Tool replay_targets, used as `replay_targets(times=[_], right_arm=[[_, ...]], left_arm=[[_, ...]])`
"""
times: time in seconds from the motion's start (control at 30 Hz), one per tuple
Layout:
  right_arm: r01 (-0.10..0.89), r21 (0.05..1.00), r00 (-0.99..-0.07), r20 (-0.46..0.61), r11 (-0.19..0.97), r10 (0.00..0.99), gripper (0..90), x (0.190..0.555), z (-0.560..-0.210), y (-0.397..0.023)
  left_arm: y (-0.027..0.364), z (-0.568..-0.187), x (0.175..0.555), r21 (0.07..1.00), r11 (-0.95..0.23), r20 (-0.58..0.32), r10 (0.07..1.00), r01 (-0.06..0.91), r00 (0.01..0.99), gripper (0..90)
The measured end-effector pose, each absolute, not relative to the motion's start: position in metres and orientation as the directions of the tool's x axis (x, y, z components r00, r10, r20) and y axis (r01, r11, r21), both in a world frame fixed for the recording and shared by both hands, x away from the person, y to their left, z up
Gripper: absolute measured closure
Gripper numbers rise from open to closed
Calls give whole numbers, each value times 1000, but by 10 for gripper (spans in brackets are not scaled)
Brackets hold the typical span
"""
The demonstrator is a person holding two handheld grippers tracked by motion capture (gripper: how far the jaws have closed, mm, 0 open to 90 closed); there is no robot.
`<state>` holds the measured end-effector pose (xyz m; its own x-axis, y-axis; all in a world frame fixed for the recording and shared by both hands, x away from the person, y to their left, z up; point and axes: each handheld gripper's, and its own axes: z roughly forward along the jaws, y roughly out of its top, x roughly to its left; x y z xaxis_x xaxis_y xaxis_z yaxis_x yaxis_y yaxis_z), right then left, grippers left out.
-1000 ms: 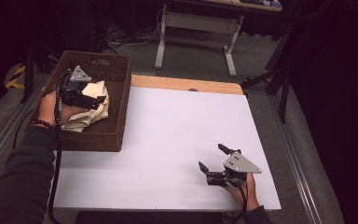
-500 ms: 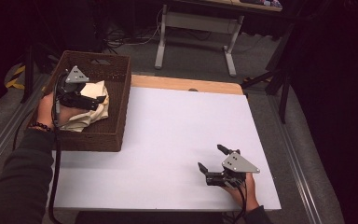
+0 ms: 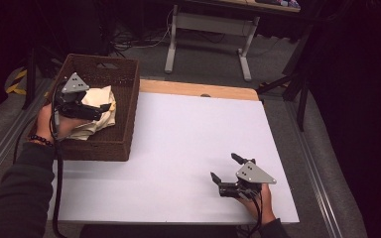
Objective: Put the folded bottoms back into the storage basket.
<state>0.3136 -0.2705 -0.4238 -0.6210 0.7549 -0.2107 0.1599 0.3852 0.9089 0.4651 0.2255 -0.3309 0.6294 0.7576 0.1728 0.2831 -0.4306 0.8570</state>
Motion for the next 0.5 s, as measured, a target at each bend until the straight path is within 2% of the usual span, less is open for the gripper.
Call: replay_targets(times=[0.5], right_arm=[[152, 909, -622, -216, 387, 752, 69, 313, -424, -269]], left_arm=[[217, -327, 440, 895, -400, 175, 724, 199, 667, 71]])
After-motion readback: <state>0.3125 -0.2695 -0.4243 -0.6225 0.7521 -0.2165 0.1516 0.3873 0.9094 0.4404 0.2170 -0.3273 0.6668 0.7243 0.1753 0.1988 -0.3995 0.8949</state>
